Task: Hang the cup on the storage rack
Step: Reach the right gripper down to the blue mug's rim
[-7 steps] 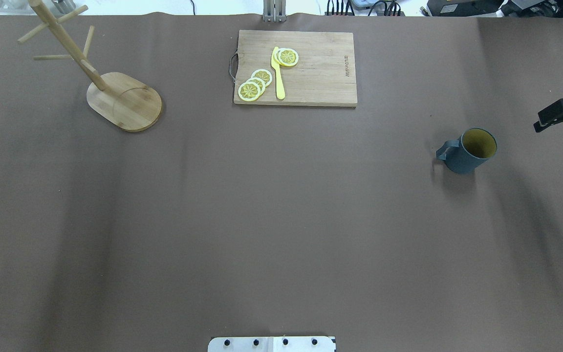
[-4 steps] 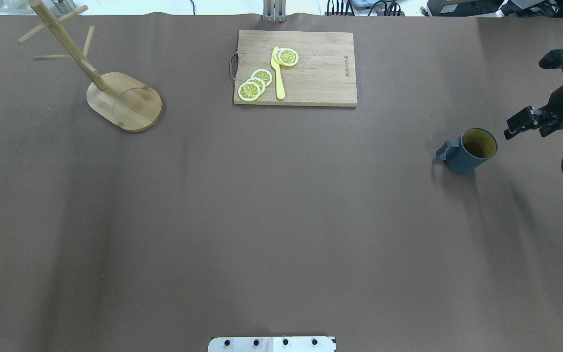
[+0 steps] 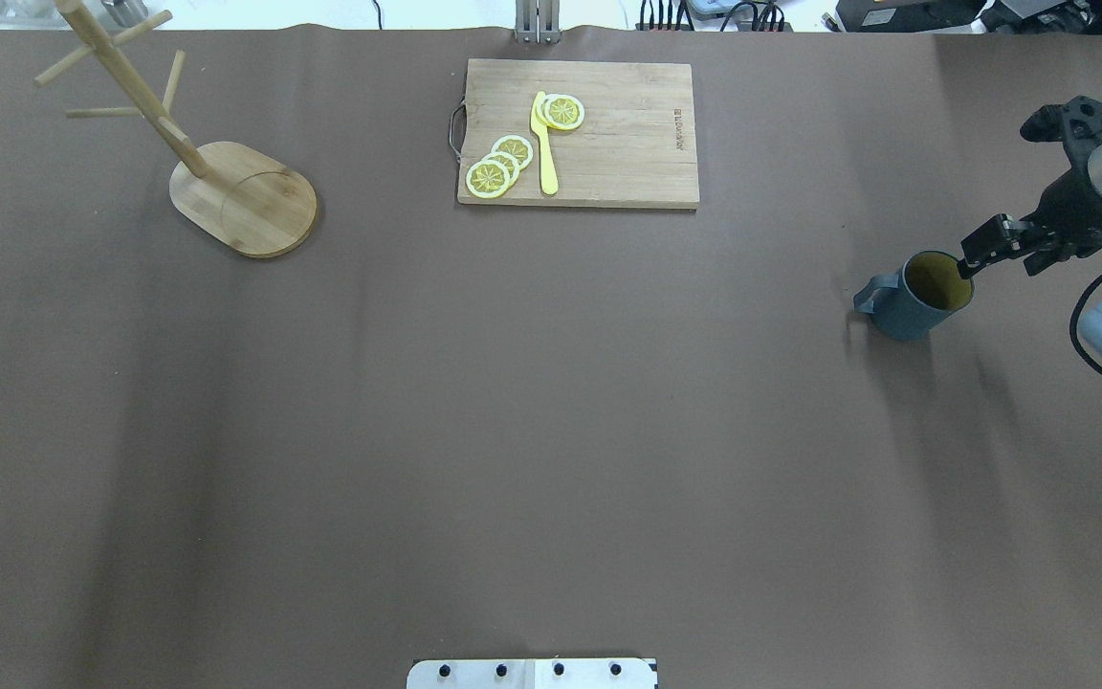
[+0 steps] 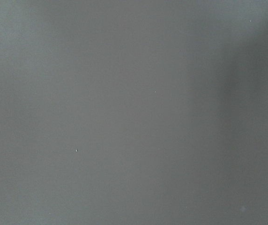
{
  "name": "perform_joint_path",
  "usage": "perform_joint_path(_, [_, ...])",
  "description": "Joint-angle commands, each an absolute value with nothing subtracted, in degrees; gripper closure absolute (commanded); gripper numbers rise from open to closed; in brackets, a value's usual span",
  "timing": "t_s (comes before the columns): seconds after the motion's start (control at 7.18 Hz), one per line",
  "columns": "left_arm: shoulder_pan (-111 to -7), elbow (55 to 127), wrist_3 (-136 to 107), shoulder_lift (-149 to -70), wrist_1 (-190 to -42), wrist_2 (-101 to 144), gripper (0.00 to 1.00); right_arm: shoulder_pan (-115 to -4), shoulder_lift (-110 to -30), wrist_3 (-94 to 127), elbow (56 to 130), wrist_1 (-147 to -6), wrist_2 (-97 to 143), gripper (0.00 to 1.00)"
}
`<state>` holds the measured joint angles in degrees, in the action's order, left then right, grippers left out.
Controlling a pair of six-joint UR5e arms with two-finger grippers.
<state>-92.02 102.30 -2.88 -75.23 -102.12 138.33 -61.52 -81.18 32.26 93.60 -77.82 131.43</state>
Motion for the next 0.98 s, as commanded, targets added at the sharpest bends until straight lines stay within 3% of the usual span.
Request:
perform_joint_path(0.0, [-92.0,102.5,-2.8,-75.2,-102.1,138.3,0.02,-60.4,-79.8,32.3,92.6,-78.6,131.4,0.68])
perform_joint_path(0.14, [-92.0,102.6,-2.8,-75.2,-102.1,138.3,0.02,-60.3,-79.0,32.3,91.3,-78.5,131.4,0.98])
perform_joint_path(0.84, [-90.0,103.4,-3.0,-76.2,-109.1,139.1,0.02,-57.1,-72.9,32.2,92.8,-77.8,131.2,1.00])
